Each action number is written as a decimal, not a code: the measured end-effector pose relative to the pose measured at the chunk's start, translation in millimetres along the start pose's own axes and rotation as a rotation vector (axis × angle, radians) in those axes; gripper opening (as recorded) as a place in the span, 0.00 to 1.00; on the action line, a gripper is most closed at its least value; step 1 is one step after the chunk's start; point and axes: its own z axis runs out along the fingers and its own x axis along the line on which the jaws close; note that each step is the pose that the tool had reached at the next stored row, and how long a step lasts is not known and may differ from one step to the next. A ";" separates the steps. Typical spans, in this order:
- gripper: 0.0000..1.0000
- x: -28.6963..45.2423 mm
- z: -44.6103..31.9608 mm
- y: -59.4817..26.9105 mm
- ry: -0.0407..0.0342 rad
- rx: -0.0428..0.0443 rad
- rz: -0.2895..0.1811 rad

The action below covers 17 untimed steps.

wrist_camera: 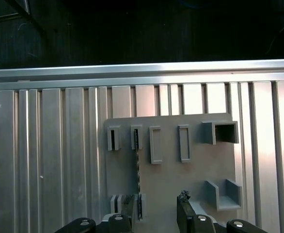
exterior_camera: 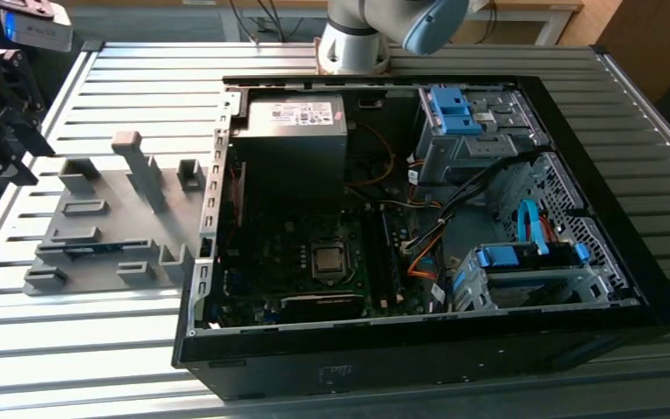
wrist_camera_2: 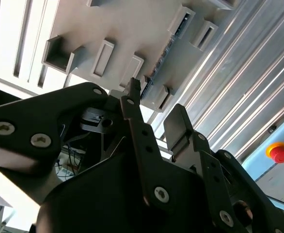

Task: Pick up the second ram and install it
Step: 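Pick up the second ram and move it above second insertion slot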

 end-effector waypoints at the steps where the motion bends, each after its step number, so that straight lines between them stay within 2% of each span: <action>1: 0.47 0.0 0.6 0.0 0.0001 -0.0001 0.000; 7: 0.47 0.5 5.5 0.3 0.0000 0.0001 0.000; 17: 0.47 1.8 17.3 5.6 -0.0014 0.0032 0.000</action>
